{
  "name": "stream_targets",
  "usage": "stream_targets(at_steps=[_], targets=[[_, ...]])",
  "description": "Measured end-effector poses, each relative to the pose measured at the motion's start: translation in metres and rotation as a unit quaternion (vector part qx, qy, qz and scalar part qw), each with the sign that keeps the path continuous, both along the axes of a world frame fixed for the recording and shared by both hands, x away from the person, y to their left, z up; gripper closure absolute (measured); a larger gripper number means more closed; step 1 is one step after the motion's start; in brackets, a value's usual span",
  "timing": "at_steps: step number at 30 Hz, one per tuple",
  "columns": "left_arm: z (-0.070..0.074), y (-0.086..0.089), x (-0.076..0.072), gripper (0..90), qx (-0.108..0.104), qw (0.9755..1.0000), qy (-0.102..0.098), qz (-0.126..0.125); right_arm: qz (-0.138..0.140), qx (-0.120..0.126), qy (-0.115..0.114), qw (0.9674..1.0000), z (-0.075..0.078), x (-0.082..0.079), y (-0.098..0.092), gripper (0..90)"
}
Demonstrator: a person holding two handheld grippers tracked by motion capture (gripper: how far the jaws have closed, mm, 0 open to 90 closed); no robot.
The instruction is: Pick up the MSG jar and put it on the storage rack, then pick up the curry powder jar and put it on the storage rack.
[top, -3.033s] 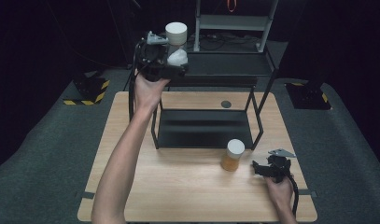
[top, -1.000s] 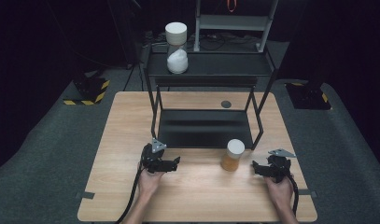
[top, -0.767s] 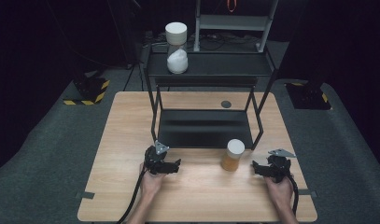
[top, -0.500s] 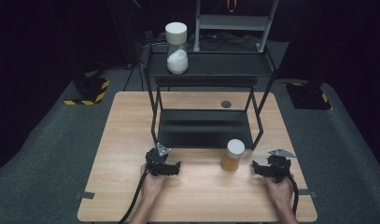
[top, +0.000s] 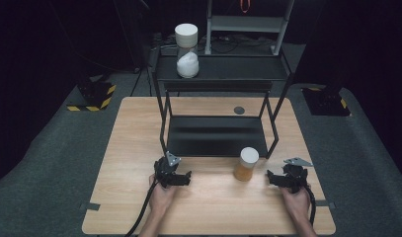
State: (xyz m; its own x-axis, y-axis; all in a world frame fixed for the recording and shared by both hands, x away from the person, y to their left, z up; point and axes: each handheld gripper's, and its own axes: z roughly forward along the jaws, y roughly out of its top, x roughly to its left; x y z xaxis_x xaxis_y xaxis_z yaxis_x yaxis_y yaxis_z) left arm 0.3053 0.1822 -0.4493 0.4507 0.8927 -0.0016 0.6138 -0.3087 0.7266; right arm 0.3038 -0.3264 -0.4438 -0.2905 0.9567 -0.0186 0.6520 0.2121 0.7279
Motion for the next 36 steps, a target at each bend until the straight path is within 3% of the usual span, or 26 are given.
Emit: stream_targets(at_steps=[21,28,36], targets=[[0.0,-0.001,0.0,6.3,0.0,1.0,0.0,0.001,0.005,0.001,0.003,1.0,0.001,0.001,-0.001,3.4],[0.0,0.0,0.001,6.1,-0.002,1.0,0.001,0.0,0.04,0.013,0.008,0.9991,0.002,-0.002,-0.011,2.6],[0.0,0.0,0.001,6.1,-0.002,1.0,0.002,0.0,0.086,0.029,0.004,0.9958,0.005,-0.013,-0.018,2.8]])
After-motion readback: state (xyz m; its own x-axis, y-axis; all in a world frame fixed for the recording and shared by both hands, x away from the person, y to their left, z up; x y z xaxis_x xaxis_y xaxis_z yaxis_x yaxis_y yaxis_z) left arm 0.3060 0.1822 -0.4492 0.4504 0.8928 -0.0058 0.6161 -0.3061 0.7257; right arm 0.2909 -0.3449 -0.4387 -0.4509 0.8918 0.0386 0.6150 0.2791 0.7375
